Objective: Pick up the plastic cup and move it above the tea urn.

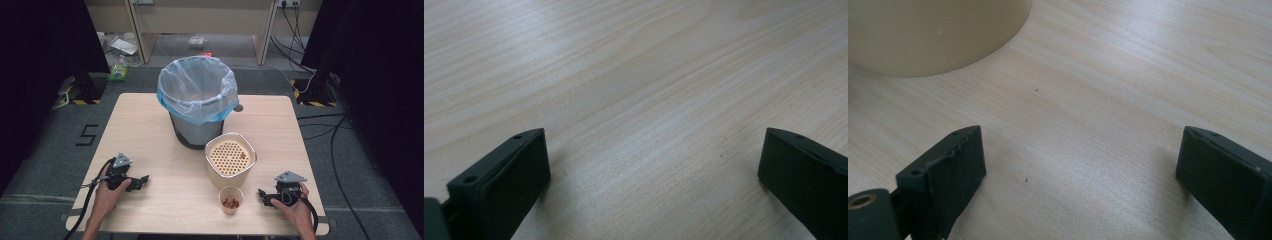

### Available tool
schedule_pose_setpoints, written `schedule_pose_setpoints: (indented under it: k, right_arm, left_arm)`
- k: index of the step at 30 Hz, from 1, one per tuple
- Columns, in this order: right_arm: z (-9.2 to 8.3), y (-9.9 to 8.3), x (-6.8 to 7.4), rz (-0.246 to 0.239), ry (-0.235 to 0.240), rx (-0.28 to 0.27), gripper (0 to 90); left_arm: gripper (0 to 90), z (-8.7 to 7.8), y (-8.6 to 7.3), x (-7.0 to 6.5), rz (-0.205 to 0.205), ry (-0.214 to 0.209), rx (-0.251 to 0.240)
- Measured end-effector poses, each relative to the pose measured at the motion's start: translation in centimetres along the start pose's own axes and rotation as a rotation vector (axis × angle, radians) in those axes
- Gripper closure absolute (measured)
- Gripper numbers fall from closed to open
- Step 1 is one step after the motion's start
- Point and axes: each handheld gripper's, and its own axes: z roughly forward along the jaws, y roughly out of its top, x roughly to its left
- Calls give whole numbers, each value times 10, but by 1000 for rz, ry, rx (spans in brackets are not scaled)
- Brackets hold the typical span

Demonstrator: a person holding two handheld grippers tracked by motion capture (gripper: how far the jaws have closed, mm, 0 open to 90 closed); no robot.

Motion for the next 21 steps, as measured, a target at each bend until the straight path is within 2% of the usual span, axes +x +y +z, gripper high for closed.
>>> schedule_pose_setpoints:
  k: [4, 7, 11, 18, 21]
  right_arm:
    - [-1, -1, 0, 13, -9, -7, 106]
    - [-5, -1, -2, 20, -15, -9, 182]
    - [-8, -2, -2, 30, -13, -2, 186]
    - [-24, 0, 8, 59, 4, -31, 186]
    - [-34, 4, 18, 84, 14, -39, 240]
  left_arm:
    - [0, 0, 0, 0, 0, 0, 0]
    - [0, 0, 0, 0, 0, 0, 0]
    - [0, 0, 0, 0, 0, 0, 0]
    - [0, 0, 0, 0, 0, 0, 0]
    - [0, 0, 0, 0, 0, 0, 0]
